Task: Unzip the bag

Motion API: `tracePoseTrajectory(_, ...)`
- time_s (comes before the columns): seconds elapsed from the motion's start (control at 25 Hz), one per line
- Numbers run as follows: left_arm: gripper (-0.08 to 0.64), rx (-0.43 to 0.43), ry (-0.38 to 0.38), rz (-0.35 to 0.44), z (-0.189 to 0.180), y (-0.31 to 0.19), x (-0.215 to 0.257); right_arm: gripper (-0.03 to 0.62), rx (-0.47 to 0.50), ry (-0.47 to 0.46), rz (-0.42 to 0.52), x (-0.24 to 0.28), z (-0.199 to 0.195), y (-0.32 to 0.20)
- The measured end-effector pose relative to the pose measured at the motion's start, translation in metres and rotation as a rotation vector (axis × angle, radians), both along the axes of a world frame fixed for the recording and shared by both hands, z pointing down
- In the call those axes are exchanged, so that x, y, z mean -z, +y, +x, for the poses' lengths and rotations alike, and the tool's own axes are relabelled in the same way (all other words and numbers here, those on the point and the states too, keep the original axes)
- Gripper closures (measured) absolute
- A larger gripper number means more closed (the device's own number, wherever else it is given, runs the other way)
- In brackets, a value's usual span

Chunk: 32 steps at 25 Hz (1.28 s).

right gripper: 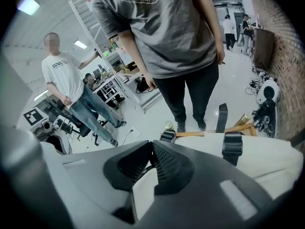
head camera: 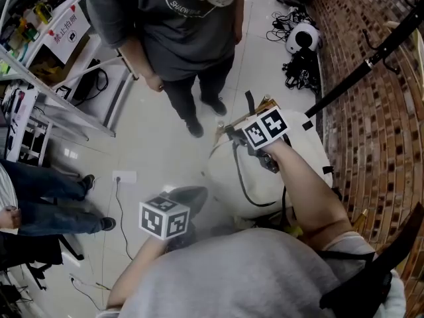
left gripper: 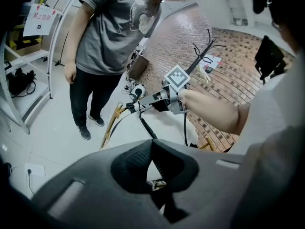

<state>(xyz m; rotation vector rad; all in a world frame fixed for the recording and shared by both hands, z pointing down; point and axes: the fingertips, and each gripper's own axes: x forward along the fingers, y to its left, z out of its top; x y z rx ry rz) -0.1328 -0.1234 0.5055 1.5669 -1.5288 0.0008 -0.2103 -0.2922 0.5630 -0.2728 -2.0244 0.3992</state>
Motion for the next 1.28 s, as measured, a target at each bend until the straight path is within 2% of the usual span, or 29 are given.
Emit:
tracePoseTrajectory(0.24, 0.558, -0.008, 0.004, -0.010, 0.003, -0.003, -0.002, 0.565, -0.067, -0.035, 0.004, 0.008, -0.010, -0.023)
tracePoseTrajectory(0.44, 0.558, -0.009, 0.006, -0.003, 0.003, -0.011, 0.000, 0.565, -0.073, -0.027, 0.035, 0.013, -0.009, -0.040)
tracePoseTrajectory(0.96, 0.558, -0.072, 0.008, 0.009, 0.014, -0.022, 0.000, 0.565, -0.229, -0.042, 0.082, 0.021, 0.025, -0.087)
tracePoseTrajectory(1.28, 0.558, -0.109, 0.002, 0.020, 0.017, -0.021, 0.004, 0.563, -0.287, -0.040, 0.087, 0.022, 0.044, -0.092)
